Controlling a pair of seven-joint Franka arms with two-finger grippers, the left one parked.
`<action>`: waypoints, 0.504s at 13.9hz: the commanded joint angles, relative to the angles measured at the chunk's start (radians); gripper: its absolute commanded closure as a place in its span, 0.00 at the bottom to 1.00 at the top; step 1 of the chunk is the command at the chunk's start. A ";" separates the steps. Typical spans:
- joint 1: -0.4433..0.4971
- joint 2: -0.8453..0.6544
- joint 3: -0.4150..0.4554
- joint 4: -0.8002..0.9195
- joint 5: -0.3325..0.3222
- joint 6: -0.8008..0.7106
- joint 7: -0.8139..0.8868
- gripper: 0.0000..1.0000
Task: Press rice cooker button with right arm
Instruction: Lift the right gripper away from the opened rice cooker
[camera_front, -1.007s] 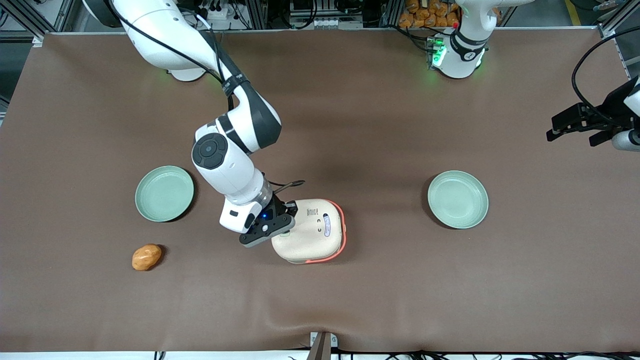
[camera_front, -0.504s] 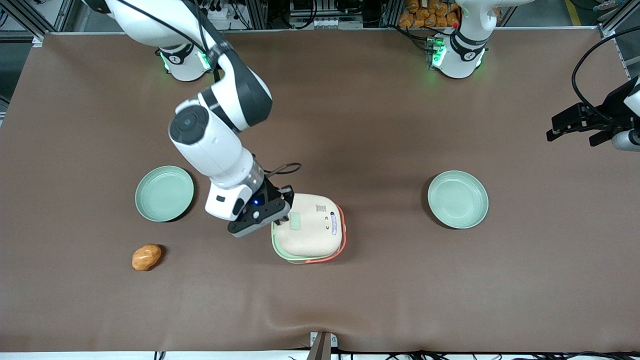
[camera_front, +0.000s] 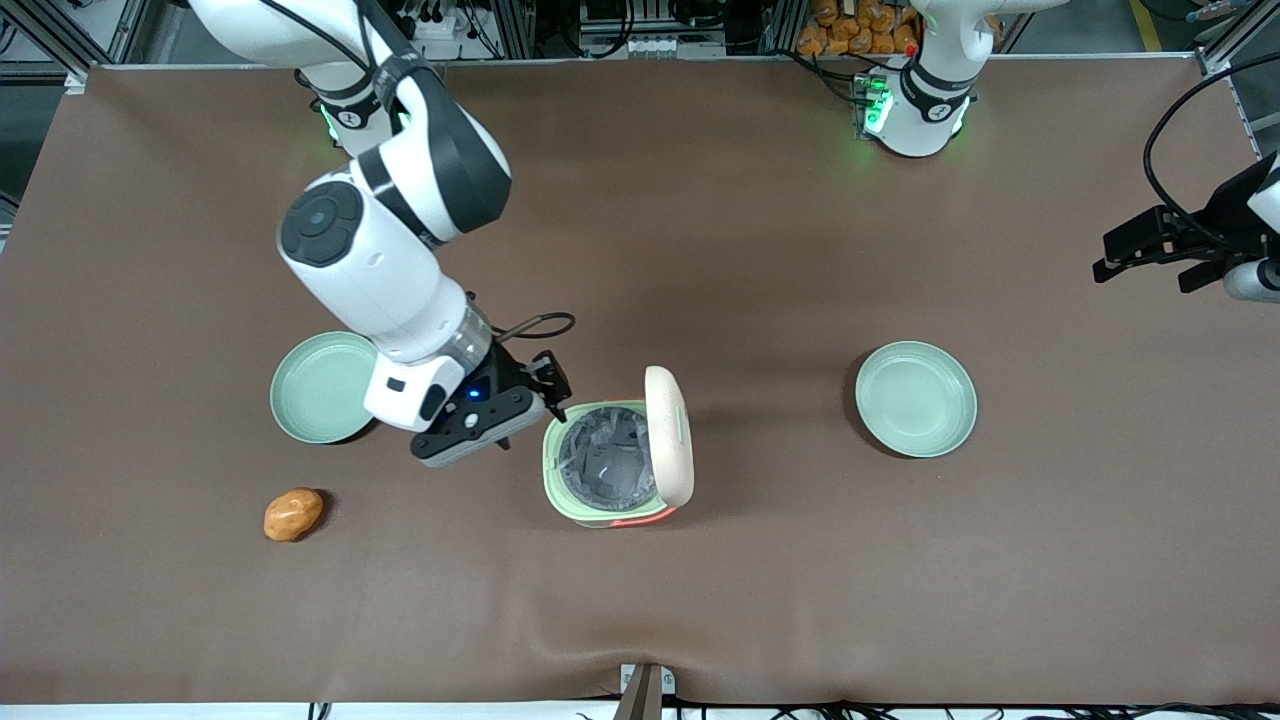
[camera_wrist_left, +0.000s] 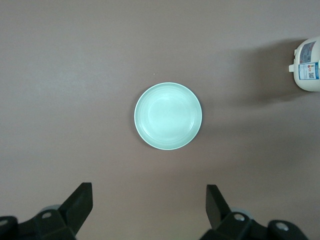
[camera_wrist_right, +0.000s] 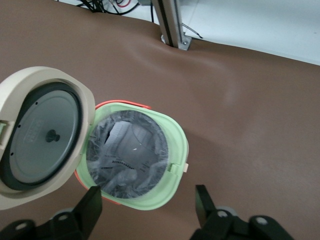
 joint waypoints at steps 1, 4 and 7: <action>-0.051 -0.120 0.014 -0.143 0.015 -0.015 -0.018 0.00; -0.128 -0.218 0.070 -0.226 0.010 -0.120 -0.016 0.00; -0.209 -0.298 0.106 -0.226 0.010 -0.280 -0.013 0.00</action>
